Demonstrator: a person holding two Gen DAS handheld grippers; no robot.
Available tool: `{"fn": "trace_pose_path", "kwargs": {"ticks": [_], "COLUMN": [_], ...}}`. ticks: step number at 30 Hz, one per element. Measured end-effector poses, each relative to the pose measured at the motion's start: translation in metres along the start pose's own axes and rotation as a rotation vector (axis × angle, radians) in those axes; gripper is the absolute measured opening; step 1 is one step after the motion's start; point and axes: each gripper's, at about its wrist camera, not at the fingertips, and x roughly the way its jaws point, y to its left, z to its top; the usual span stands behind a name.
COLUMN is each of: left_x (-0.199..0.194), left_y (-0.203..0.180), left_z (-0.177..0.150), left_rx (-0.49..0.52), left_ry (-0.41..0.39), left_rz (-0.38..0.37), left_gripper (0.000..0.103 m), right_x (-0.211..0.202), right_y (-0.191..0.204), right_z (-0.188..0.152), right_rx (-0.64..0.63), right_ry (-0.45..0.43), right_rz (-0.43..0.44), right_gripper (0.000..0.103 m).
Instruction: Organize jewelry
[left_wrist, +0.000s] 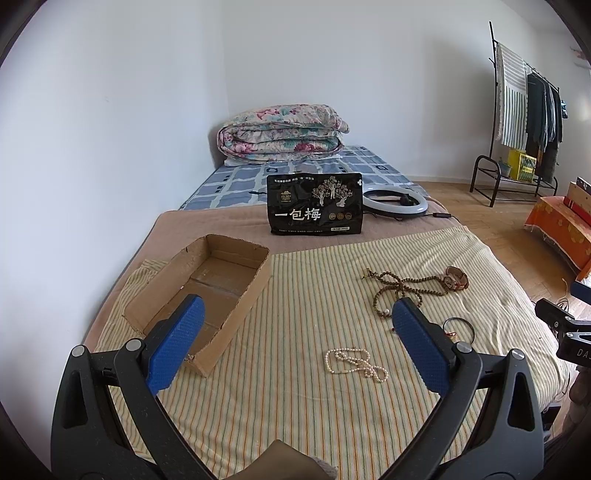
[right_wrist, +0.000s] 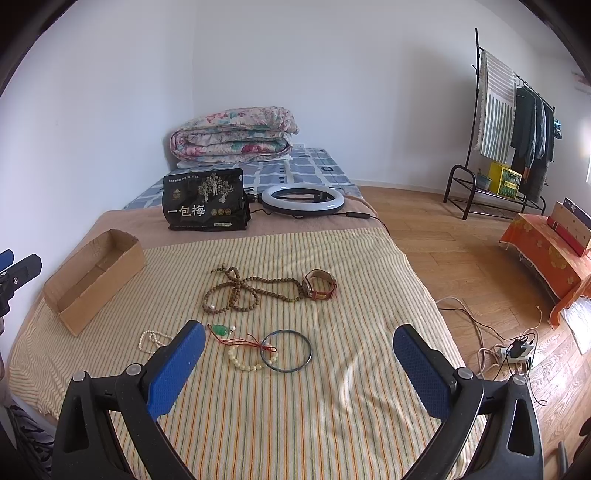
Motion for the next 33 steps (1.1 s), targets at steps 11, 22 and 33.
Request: {"fn": "trace_pose_path", "kwargs": {"ticks": [11, 22, 33], "left_x": [-0.0008, -0.001, -0.0009], "left_y": [0.0003, 0.0009, 0.0004], "left_z": [-0.0002, -0.0009, -0.0014], "left_rx": [-0.002, -0.002, -0.002], "left_ry": [-0.003, -0.004, -0.004], "left_rz": [0.002, -0.001, 0.0], "left_gripper": [0.103, 0.103, 0.103], "right_x": [0.0011, 0.0014, 0.0041], "right_y": [0.0002, 0.0008, 0.0027], "right_z": [-0.0006, -0.0012, -0.0024], "right_rx": [0.001, 0.002, -0.002], "right_ry": [0.004, 0.006, 0.014], "right_rz": [0.001, 0.001, 0.0], "right_gripper": [0.103, 0.103, 0.103]}}
